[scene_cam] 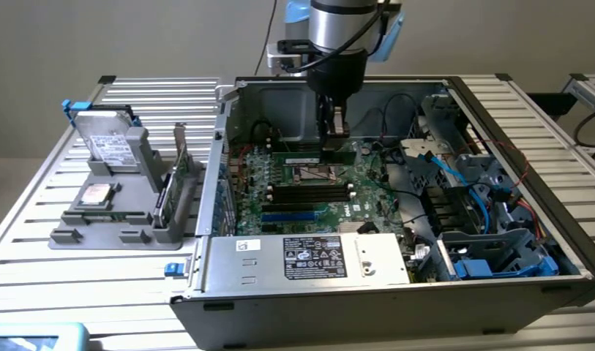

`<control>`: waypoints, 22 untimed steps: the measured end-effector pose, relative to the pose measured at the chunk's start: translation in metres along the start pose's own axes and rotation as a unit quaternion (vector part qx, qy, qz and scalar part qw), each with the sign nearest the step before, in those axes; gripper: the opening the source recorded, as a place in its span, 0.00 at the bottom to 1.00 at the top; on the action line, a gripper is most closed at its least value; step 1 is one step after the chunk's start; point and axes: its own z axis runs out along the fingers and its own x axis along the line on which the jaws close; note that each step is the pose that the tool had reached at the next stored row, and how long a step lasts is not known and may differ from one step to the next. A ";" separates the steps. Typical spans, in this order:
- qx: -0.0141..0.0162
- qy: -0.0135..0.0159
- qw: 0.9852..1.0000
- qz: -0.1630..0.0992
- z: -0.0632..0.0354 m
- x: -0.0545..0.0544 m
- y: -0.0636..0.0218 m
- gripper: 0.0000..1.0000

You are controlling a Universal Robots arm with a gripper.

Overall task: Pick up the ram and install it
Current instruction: 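Insert the ram into the slot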

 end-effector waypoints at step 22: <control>0.000 0.003 1.000 0.000 0.0253 -0.002 -0.0002 0.14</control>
